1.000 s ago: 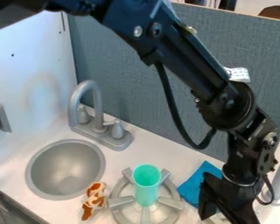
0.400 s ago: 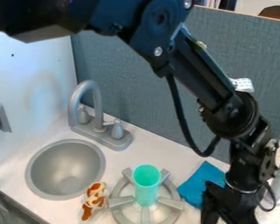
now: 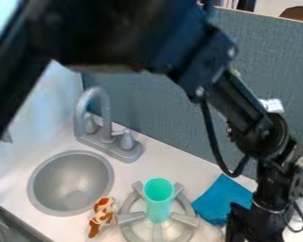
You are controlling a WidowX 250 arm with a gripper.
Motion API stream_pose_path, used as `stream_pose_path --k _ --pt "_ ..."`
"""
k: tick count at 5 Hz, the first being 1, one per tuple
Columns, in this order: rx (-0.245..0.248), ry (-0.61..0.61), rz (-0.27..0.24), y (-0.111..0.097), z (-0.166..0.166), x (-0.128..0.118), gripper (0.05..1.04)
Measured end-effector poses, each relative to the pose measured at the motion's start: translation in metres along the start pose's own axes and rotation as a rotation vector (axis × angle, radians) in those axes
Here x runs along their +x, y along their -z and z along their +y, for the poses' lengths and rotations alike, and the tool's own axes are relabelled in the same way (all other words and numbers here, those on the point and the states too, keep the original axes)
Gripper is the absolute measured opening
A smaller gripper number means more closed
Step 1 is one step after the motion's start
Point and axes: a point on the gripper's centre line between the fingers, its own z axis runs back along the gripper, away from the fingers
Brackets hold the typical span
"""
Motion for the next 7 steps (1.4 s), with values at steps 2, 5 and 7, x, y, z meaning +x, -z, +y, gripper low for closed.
stream_pose_path --k 2,5,7 --pt "0.023 -0.016 0.054 0.021 0.006 0.014 0.965" --pt "0.066 -0.058 -0.01 0.013 0.004 -0.01 0.694" --pt "0.15 -0.172 -0.066 -0.011 0.015 -0.053 0.694"
